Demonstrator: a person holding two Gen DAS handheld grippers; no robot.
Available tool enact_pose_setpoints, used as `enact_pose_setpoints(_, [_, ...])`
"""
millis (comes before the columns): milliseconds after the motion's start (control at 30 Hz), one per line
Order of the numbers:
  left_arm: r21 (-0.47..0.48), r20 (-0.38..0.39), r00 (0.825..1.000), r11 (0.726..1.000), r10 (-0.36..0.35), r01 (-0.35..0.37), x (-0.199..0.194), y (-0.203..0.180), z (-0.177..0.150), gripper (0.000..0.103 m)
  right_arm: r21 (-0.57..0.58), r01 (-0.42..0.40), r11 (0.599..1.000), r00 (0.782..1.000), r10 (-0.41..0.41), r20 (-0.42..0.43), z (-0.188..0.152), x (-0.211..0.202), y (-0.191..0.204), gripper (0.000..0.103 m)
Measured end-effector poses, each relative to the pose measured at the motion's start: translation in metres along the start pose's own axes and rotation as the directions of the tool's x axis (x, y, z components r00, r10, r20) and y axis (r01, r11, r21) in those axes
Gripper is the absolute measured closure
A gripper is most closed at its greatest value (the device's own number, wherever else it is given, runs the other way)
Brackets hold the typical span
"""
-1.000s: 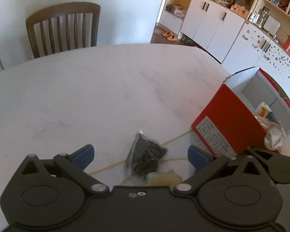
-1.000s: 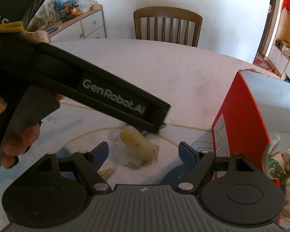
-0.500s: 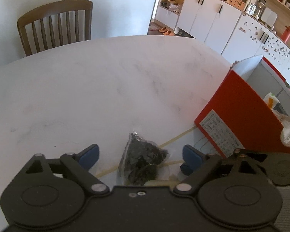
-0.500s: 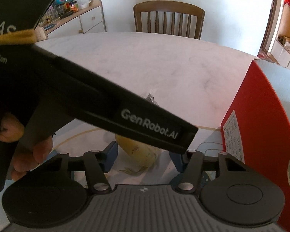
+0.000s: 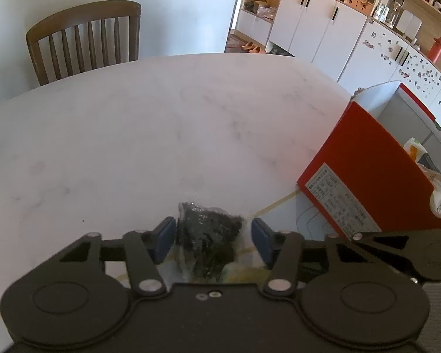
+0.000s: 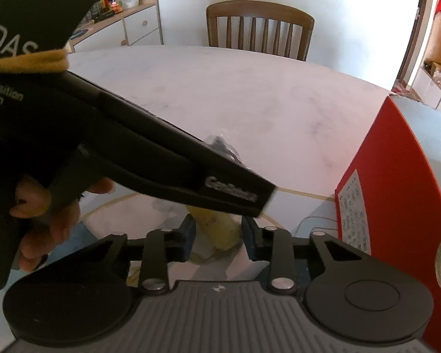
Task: Organize objects
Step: 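Grasp the black bag with the left tool while the right tool grasps the cream cylinder, then lift and carry the black bag and cream cylinder over the shoebox with both tools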
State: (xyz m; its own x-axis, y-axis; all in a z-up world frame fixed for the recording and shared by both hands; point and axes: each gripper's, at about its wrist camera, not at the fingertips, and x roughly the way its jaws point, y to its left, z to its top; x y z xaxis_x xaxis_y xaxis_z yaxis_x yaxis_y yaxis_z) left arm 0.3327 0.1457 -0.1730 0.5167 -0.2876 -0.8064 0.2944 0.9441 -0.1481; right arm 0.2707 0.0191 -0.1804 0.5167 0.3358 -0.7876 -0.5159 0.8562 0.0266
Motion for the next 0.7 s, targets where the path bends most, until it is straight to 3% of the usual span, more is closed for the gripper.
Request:
enact_pose_setpoints(167, [-0.027,-0.008,1.0,1.0,-0.012,0.012,-0.004,0.005,-0.001,0.064,-0.016,0.019,1.0,1.0,-0.019,-0.012,-0.001,-0.004,0.002,0.072])
enact_pose_setpoints(700, [-0.079,0.007,1.0,0.997,0.0,0.001,-0.035,0.007,-0.025,0.074,0.045,0.036,0.998,0.998,-0.034,-0.056,-0.025,-0.044,-0.006,0.08])
